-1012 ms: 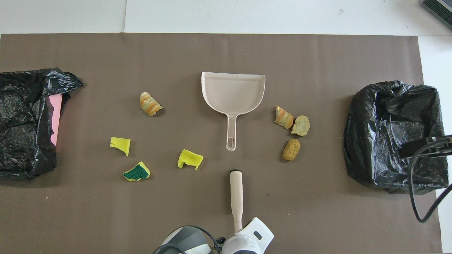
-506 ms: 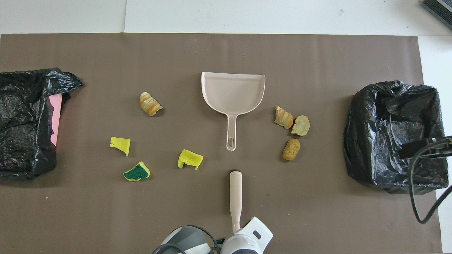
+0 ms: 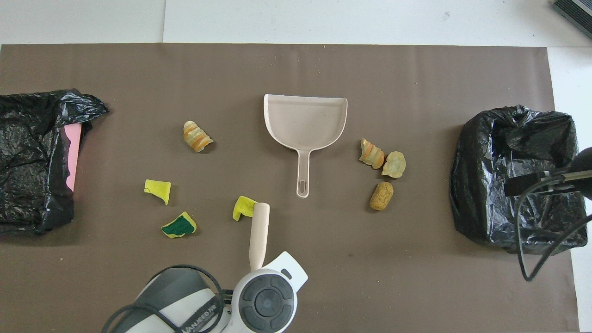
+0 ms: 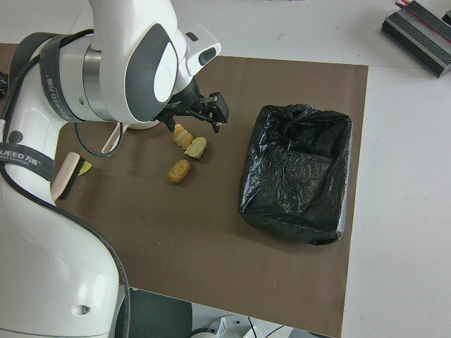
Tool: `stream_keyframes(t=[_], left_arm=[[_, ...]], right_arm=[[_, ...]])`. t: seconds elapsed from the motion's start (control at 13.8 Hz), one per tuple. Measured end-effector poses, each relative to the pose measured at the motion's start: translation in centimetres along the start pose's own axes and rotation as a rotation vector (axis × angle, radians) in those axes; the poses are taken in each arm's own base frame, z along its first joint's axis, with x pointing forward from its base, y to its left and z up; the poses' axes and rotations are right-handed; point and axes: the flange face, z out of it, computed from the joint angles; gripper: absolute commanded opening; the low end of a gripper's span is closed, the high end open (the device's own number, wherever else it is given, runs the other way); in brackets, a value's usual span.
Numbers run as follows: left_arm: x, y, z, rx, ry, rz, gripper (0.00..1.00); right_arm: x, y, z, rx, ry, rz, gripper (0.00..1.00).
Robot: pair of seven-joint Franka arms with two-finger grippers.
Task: Sweep and dump trash in bin
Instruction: 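Lift the brush with the left gripper while the right gripper grasps the dustpan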
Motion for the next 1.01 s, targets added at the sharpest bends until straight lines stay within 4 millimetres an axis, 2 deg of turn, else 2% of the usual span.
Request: stream_keyframes(t=[0.22,0.58,0.72,1.01], left_arm=[[4.2,-8.6,-2.3,-0.034,0.034,0.01,0.0],[11.5,-21.3,-1.4,-0.084,0.109,0.1,0.0],[14.3,-24.6,-1.0,-0.028,0.116,0.171,0.0],[21.6,-27.2,-0.1,0.003,0.119,0.224,0.0]], right_arm=[[2.9,-7.0,3.7,0.0,0.016,0.059,1.0],[7.0,-16.8,12.2,0.041,0.033,0.169,1.0],[7.7,-20.1,14.7,0.07,0.019,0.2,1.0],[7.9,-25.5,17.5,0.118,0.01,0.233,1.0]])
